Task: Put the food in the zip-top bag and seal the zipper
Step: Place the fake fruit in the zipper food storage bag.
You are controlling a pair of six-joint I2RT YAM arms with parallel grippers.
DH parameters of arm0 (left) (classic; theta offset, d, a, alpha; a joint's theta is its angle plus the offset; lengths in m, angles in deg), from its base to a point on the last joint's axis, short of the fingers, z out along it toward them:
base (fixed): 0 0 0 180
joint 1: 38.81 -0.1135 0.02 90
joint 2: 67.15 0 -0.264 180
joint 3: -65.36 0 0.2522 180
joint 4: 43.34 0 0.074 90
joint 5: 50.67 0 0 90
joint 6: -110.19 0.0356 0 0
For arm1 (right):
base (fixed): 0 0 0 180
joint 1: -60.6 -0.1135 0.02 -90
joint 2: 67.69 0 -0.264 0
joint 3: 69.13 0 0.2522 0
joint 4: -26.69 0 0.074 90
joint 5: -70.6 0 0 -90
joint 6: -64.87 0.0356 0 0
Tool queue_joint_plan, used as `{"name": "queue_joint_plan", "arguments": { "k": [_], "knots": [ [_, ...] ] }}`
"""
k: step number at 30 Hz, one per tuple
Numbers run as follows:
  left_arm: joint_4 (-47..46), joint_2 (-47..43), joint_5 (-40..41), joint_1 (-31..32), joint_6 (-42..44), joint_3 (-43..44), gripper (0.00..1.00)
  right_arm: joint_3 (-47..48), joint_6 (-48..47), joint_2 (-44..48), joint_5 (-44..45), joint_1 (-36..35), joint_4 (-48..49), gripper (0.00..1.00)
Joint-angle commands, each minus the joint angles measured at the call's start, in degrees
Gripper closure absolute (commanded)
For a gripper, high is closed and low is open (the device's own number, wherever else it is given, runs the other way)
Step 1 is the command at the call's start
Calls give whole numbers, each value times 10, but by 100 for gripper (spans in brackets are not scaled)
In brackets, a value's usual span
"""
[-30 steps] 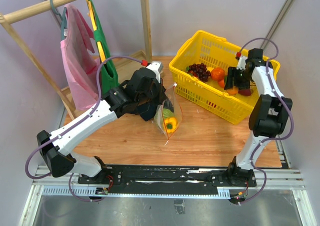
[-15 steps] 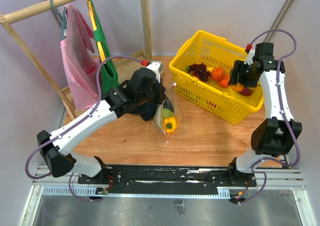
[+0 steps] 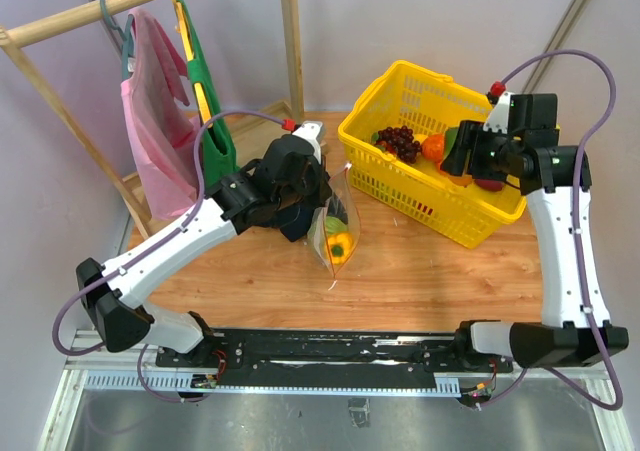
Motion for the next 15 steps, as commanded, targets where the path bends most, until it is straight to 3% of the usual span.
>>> {"name": "queue_joint_plan", "arguments": {
  "k": [1, 15],
  "knots": [
    [-13, 10, 16, -1, -9, 23, 100, -14, 46, 34, -13, -58, -29, 69],
    [-17, 20, 29, -1, -14, 39, 100, -19, 179, 22, -17, -327, -42, 67]
  ]
}}
